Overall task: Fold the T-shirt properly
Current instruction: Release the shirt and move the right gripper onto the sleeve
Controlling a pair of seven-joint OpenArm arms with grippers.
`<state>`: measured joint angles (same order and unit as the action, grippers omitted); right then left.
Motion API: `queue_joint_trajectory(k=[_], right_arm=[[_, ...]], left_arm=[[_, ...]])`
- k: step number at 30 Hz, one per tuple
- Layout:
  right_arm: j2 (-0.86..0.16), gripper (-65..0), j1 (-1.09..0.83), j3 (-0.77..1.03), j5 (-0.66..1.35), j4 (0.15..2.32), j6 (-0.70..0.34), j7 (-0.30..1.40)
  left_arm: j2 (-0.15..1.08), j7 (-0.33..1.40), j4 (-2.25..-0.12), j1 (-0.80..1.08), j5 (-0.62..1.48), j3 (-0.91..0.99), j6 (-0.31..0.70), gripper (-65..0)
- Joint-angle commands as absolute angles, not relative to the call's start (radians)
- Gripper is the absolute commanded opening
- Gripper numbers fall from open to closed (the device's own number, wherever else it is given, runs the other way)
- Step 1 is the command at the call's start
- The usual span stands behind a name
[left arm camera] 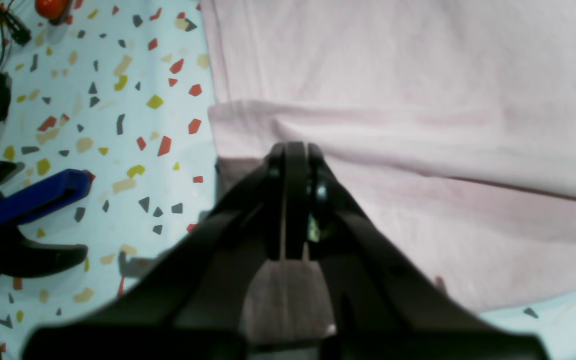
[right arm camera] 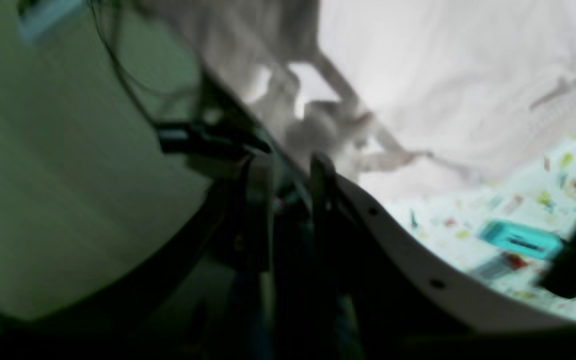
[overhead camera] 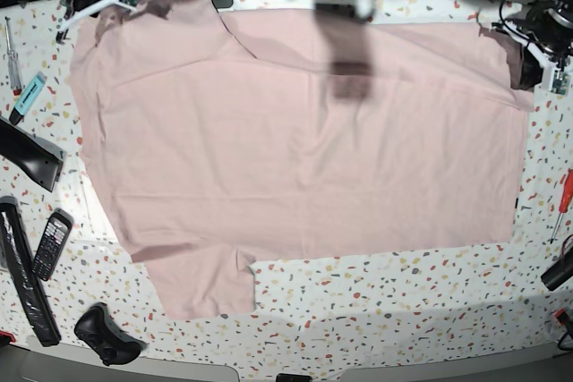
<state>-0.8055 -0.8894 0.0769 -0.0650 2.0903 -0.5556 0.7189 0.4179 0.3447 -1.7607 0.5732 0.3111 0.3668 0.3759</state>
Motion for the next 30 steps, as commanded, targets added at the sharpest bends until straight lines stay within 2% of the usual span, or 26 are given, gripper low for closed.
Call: queue_joint_trajectory(k=[1,5,10,15,23,30], right_arm=[[-0.844,-52.6,-0.916,0.073,-0.108,2.105,-0.529,0.690],[-0.943,-52.6,-0.974,0.020,-0.263,2.104,-0.440,0.670],[-1.010,-52.6,-0.981,-0.052,-0.369,2.081,-0.432,0.639],[-1.014,-52.6,-0.981,-0.117,-0.494,2.000,-0.399,0.572],[-1.014,-52.6,-0.967,-0.193,-0.664,1.936,-0.204,0.494],[-1.012,-52.7,-0.885,-0.255,-0.663,1.880,-0.194,0.497]], left_arm=[[0.432,0.321,-1.775,0.576,0.315,0.376,0.371,-65.0],[0.432,0.321,-1.775,0.576,0.315,0.376,0.371,-65.0],[0.432,0.321,-1.775,0.576,0.315,0.376,0.371,-65.0],[0.432,0.320,-1.775,0.576,0.315,0.376,0.371,-65.0],[0.432,0.314,-1.775,0.576,0.315,0.376,0.371,-65.0],[0.432,0.313,-1.775,0.576,0.315,0.376,0.371,-65.0]])
